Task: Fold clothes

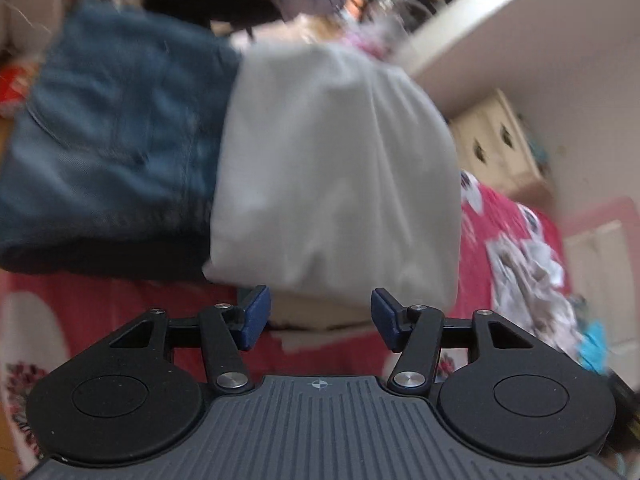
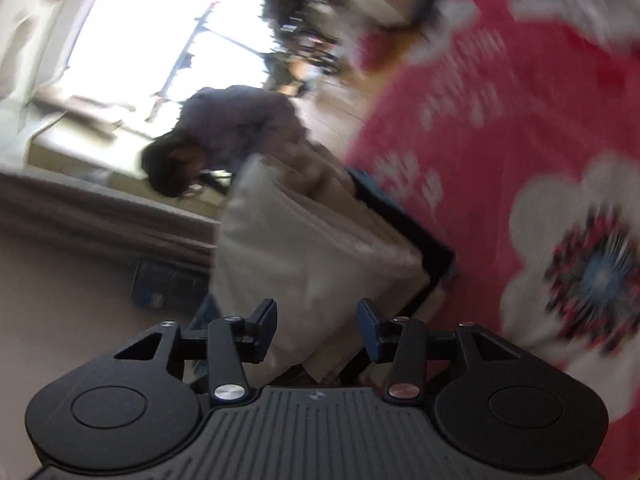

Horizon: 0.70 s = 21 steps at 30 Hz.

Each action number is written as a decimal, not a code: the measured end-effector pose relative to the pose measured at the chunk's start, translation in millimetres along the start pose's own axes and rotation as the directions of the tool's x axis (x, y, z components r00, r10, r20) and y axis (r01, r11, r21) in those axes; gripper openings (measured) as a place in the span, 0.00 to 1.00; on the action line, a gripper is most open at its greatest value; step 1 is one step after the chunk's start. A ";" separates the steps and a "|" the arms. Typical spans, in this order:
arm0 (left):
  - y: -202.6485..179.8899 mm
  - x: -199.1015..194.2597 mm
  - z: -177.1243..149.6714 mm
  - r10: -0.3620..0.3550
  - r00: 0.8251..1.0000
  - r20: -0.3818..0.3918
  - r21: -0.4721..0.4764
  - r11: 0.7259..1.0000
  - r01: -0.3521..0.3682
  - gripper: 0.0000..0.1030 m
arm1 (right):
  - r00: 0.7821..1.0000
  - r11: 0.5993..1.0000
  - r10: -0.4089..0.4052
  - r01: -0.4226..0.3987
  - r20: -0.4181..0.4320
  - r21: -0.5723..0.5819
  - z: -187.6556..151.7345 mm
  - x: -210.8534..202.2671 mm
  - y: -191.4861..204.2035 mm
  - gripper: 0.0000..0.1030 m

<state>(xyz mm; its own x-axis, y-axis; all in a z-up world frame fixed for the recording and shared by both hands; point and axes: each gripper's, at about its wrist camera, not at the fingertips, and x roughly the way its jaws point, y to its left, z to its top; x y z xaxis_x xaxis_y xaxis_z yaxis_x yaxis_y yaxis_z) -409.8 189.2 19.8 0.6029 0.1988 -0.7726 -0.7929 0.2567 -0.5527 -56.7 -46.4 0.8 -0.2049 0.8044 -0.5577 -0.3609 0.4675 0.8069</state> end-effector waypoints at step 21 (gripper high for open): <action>39.5 41.7 -3.3 -0.055 0.998 0.029 -0.080 0.995 0.057 0.49 | 0.996 0.984 0.049 -0.061 0.074 0.167 -6.1 85.1 -28.0 0.50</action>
<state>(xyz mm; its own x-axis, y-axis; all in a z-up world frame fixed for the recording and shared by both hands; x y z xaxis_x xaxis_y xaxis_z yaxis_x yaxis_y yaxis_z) -416.3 204.6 -35.3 0.6482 0.2121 -0.7314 -0.7615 0.1910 -0.6194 -69.6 6.7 -70.4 -0.1547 0.8512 -0.5015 -0.1907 0.4723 0.8606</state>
